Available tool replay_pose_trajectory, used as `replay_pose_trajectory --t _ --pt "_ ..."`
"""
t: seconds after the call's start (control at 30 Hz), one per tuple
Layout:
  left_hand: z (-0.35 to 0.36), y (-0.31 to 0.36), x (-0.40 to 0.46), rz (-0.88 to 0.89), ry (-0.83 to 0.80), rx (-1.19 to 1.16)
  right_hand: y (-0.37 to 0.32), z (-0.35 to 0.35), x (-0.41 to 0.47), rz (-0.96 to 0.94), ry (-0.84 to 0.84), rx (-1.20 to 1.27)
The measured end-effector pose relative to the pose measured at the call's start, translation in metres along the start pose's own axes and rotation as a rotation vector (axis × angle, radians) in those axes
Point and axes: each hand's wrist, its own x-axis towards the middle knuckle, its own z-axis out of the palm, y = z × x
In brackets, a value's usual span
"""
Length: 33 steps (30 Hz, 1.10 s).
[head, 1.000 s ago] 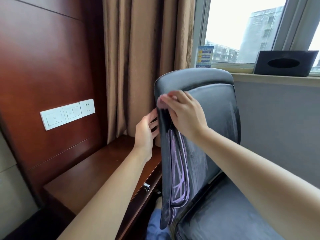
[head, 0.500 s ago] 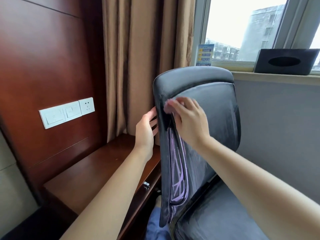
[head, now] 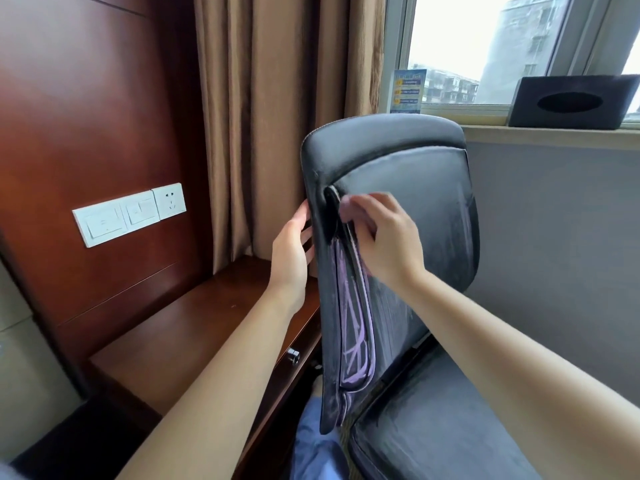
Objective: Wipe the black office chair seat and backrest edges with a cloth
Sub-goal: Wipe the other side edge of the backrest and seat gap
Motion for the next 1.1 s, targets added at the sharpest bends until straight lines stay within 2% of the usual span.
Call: replay_pose_trajectory --t 0.07,0.17,0.3,0.43,0.57,0.8,1.0,1.1 --pt "0.000 -0.003 -0.002 -0.011 -0.019 0.011 0.003 0.000 0.006 0.067 -0.022 -0.004" --pt "0.000 -0.009 -0.005 -0.006 -0.029 0.027 0.014 0.001 -0.025 -0.033 -0.051 -0.003" --pt "-0.001 -0.016 -0.008 -0.006 -0.017 0.019 0.026 0.004 -0.074 -0.003 -0.072 -0.014" --pt "0.000 -0.018 -0.012 -0.012 -0.007 0.005 0.014 0.000 -0.041 0.006 -0.014 0.062" --pt "-0.002 -0.018 -0.015 -0.055 -0.006 0.001 0.010 0.006 -0.020 0.041 -0.042 0.017" --pt "-0.006 -0.022 -0.014 -0.048 -0.019 -0.021 0.020 0.013 -0.104 0.037 -0.037 -0.018" --pt "-0.007 -0.024 -0.015 -0.050 -0.025 -0.056 0.005 0.016 -0.028 0.046 0.012 -0.019" --pt "-0.011 -0.025 -0.013 -0.062 -0.054 -0.066 0.005 0.022 -0.039 0.049 0.020 -0.021"
